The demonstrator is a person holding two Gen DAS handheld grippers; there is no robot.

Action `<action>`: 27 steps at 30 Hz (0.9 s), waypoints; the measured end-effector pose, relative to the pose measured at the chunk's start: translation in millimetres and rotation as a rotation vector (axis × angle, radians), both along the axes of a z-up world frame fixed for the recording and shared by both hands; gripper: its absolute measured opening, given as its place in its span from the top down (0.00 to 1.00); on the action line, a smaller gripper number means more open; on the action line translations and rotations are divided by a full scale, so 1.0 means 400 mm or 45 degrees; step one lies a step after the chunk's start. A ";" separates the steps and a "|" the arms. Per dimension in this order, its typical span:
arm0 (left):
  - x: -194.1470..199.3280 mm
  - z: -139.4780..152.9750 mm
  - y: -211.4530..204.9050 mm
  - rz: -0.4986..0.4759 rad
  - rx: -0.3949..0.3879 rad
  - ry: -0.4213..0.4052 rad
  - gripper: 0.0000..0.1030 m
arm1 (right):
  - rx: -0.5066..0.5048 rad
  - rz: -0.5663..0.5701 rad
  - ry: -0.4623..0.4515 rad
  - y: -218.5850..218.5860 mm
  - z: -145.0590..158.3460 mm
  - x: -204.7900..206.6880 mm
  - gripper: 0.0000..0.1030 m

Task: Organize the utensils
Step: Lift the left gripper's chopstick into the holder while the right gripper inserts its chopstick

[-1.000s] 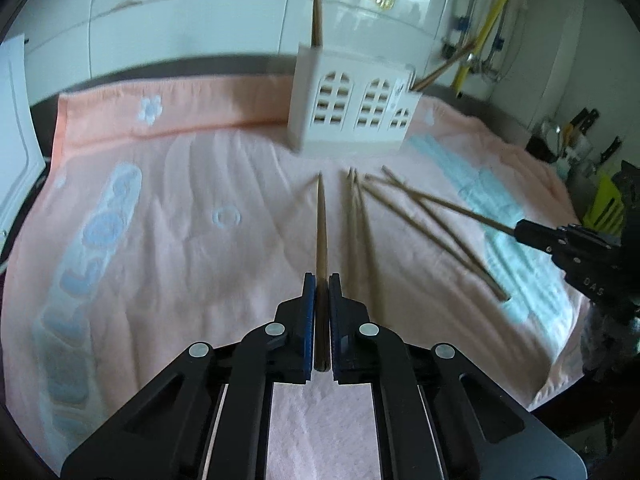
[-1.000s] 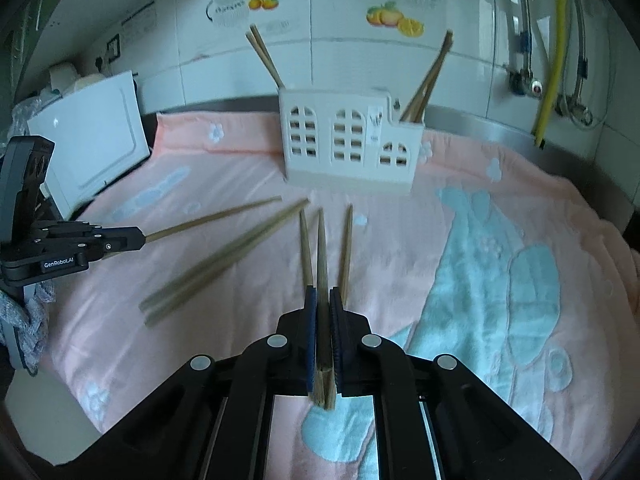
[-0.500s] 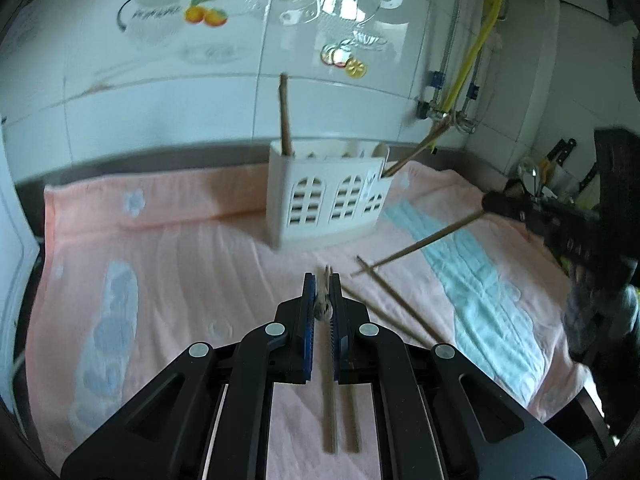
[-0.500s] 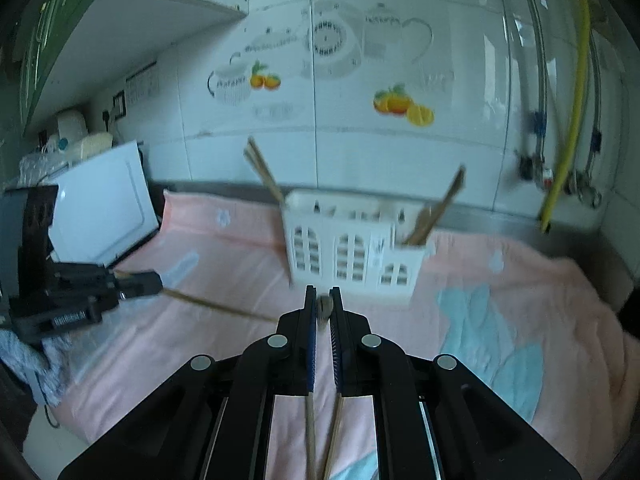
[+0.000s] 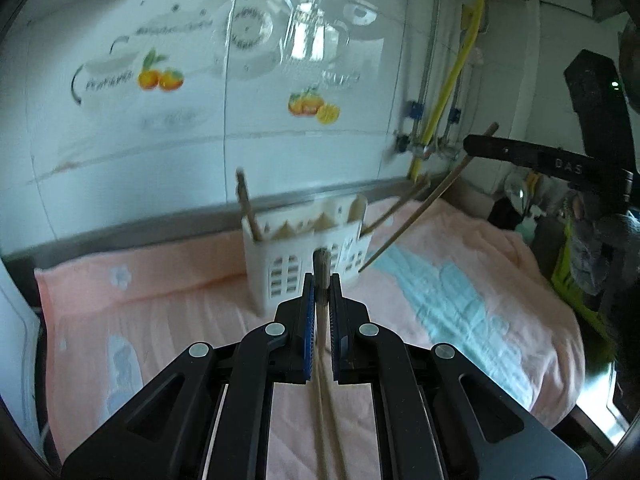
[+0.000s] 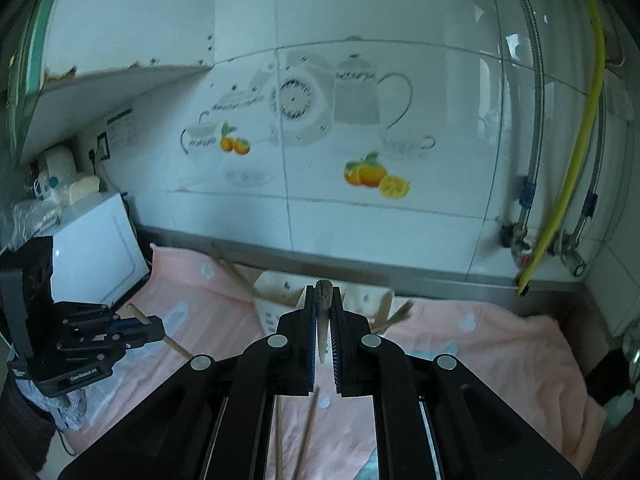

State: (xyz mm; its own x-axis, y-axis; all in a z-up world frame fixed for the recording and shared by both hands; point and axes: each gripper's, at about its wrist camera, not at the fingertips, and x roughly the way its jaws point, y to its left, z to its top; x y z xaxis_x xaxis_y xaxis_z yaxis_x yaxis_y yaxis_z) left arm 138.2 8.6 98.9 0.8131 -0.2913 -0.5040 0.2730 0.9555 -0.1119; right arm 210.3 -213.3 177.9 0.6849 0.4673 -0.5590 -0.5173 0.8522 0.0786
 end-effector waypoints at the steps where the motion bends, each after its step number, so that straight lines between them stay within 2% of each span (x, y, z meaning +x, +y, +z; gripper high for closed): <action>1: 0.005 0.021 -0.003 -0.007 -0.002 -0.019 0.95 | 0.012 0.001 0.008 -0.005 0.013 0.010 0.94; 9: 0.056 0.165 -0.040 -0.009 0.011 -0.160 0.95 | 0.020 -0.051 -0.012 -0.036 0.098 0.084 0.94; 15: 0.123 0.240 -0.046 0.043 -0.012 -0.234 0.95 | -0.007 -0.068 -0.003 -0.028 0.095 0.133 0.94; 20: 0.188 0.249 -0.038 0.126 0.005 -0.266 0.95 | -0.027 -0.064 0.020 -0.017 0.069 0.166 0.94; 27: 0.261 0.203 0.001 0.201 -0.038 -0.225 0.95 | -0.043 -0.057 0.055 -0.010 0.030 0.197 0.94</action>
